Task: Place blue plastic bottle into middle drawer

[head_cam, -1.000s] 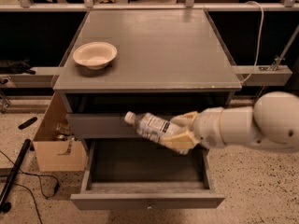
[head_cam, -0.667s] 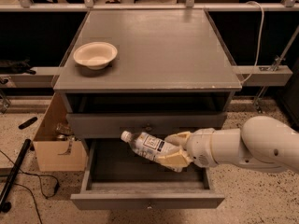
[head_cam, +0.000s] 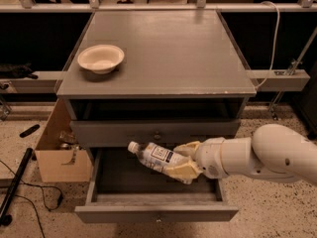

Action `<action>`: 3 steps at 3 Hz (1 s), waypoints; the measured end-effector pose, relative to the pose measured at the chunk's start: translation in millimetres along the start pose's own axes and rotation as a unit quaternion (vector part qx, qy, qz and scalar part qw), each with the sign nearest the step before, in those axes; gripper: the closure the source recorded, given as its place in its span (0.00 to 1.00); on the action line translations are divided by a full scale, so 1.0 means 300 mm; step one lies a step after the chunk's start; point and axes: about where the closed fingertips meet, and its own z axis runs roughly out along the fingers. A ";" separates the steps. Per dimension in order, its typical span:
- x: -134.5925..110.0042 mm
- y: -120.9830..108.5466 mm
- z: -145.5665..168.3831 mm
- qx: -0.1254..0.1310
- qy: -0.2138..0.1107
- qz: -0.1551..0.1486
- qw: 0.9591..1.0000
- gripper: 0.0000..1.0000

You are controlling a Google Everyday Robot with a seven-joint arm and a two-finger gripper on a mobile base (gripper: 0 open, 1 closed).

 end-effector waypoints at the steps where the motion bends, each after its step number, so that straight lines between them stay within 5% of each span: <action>1: 0.087 -0.042 0.040 0.006 0.014 0.014 1.000 1.00; 3: 0.318 -0.224 0.159 0.011 0.053 0.034 0.998 1.00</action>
Offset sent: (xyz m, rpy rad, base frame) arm 0.0542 -0.0546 -0.1294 -0.0966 0.0802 -0.0638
